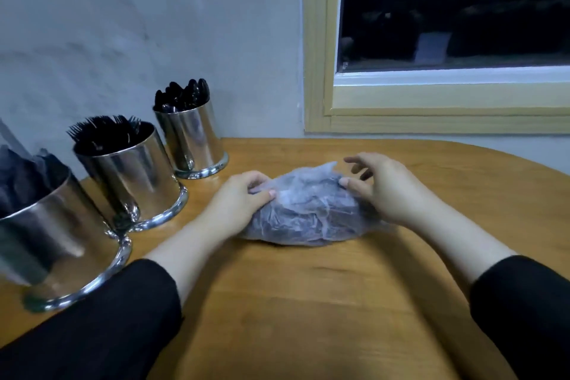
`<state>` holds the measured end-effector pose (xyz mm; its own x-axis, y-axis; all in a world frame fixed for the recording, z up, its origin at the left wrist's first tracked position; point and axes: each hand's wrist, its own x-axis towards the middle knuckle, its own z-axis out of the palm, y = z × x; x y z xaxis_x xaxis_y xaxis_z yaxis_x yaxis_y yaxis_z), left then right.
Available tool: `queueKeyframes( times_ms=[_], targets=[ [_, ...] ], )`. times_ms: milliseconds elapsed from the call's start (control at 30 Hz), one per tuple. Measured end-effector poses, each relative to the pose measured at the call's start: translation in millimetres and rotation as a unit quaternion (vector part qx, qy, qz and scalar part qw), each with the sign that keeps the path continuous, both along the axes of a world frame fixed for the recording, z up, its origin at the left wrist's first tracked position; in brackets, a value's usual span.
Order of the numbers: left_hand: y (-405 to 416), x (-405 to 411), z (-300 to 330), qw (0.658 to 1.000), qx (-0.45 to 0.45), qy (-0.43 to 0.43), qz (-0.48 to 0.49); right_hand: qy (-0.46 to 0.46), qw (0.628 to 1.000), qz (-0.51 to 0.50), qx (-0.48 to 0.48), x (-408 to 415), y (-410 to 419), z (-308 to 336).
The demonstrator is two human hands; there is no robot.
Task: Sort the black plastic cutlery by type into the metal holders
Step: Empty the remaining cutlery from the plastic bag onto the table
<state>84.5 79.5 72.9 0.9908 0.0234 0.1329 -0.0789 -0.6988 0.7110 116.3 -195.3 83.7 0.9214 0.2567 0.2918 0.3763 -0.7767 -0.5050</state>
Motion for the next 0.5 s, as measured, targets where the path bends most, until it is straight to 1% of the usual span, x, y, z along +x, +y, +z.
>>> queueKeyframes(
  times_ms=[33,67,100,133,167,200,233,267,333,367,433,500],
  targets=[
    [4.2,-0.3,-5.0,0.997,0.054,-0.012,0.054,0.004,0.999,-0.015,-0.030,-0.6,-1.0,-2.9],
    [4.2,-3.5,-9.8,0.990,0.109,-0.043,0.084,0.010,0.999,-0.027,-0.042,-4.8,-4.2,-7.1],
    [0.4,-9.2,-13.9,0.984,0.136,-0.086,0.078,0.028,0.998,-0.036,-0.036,-12.2,-9.4,-11.6],
    [-5.4,-17.3,-15.8,0.982,0.146,-0.114,0.041,0.050,0.997,-0.042,-0.031,-21.4,-15.7,-16.8],
    [-11.6,-26.4,-17.5,0.983,0.146,-0.109,-0.009,0.069,0.996,-0.043,-0.034,-31.2,-22.1,-23.0],
    [-17.3,-34.5,-19.5,0.982,0.162,-0.079,-0.053,0.087,0.994,-0.041,-0.047,-41.0,-27.8,-28.8],
    [-20.8,-39.3,-25.0,0.976,0.197,-0.043,-0.082,0.103,0.992,-0.035,-0.066,-49.2,-32.3,-35.5],
    [-21.6,-42.2,-32.4,0.966,0.240,-0.011,-0.096,0.111,0.989,-0.023,-0.093,-55.2,-35.1,-43.0],
    [-19.8,-44.5,-46.6,0.950,0.296,0.004,-0.099,0.093,0.987,-0.022,-0.131,-60.3,-37.4,-59.6],
    [-18.7,-43.5,-51.1,0.950,0.297,-0.017,-0.091,0.067,0.989,-0.037,-0.124,-60.3,-37.8,-64.3],
    [-19.0,-44.5,-48.8,0.965,0.246,-0.067,-0.054,0.016,0.992,-0.069,-0.108,-60.7,-34.7,-63.6],
    [-19.6,-47.2,-37.0,0.975,0.205,-0.079,-0.026,-0.011,0.989,-0.077,-0.126,-63.1,-31.8,-50.5]
  ],
)
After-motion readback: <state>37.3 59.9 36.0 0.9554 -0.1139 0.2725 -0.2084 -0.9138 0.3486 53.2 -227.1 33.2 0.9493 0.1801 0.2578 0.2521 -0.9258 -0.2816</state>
